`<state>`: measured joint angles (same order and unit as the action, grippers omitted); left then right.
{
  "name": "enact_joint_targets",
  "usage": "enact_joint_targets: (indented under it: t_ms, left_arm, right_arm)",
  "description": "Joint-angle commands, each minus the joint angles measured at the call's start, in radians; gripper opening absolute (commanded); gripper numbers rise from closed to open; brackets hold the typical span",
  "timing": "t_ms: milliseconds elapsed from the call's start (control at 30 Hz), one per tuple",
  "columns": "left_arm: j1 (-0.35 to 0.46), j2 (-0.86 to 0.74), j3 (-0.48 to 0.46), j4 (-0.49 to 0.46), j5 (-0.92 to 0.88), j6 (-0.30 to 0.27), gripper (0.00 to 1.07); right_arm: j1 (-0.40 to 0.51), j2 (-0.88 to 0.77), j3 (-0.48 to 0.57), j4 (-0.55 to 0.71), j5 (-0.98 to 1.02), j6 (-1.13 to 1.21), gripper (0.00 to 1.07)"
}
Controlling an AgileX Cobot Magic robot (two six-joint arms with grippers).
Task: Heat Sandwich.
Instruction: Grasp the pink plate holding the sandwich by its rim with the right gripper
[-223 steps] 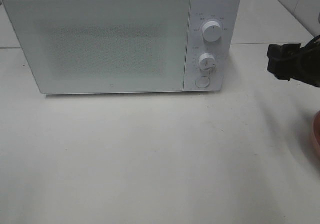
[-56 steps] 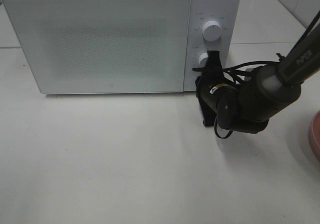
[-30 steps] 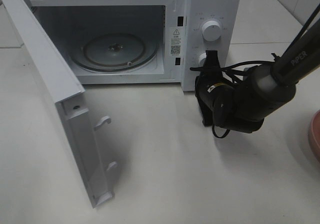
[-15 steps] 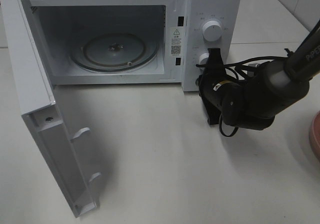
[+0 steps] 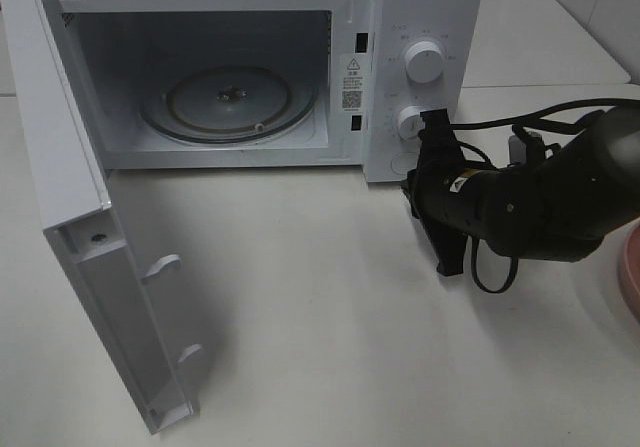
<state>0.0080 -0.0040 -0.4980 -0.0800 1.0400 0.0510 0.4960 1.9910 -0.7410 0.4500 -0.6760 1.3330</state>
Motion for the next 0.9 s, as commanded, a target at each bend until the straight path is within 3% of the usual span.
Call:
enact_joint_targets:
  t_ms: [33, 233, 500, 700, 900]
  left_arm:
    - [0.001, -0.026, 0.004, -0.004, -0.003, -0.001, 0.98]
    - [0.001, -0.026, 0.004, -0.004, -0.003, -0.001, 0.98]
    - [0.001, -0.026, 0.004, -0.004, -0.003, -0.001, 0.98]
    - [0.001, -0.026, 0.004, -0.004, -0.003, -0.001, 0.98]
    - [0.001, -0.026, 0.004, -0.004, -0.003, -0.001, 0.98]
  right_arm:
    - [-0.005, -0.077, 0.039, -0.064, 0.068, -0.060, 0.03]
    - [-0.007, -0.152, 0.073, -0.172, 0.190, -0.113, 0.05]
    - [-0.008, -0.275, 0.074, -0.427, 0.415, -0.251, 0.07]
    - [-0.008, -0.348, 0.073, -0.442, 0.543, -0.425, 0.08]
    - [-0.008, -0.434, 0.073, -0.442, 0.764, -0.784, 0.10]
